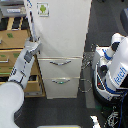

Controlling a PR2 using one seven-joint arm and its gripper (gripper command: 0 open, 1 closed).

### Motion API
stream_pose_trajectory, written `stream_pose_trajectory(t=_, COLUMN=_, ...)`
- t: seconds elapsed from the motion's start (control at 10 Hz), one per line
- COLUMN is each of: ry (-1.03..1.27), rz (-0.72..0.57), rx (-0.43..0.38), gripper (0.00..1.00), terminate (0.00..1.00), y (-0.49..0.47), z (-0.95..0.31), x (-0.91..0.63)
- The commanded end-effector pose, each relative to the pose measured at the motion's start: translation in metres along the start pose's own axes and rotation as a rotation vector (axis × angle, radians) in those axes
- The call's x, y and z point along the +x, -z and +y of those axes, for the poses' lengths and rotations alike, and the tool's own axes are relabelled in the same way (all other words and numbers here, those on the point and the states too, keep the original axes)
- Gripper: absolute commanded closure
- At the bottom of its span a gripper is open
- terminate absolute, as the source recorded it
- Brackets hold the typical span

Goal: Opening the fridge

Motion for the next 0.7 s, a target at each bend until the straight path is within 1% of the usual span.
stream_pose_trajectory(t=0.1, ry=0.067, rz=-0.001, rx=-0.037, gripper=1.00, terminate=0.00, y=0.013, z=-0.011, x=0.001)
stream_pose_trajectory(t=0.7, ry=0.076, rz=0.012, rx=-0.041, gripper=1.00, terminate=0.00, y=0.017, z=0.000, x=-0.004)
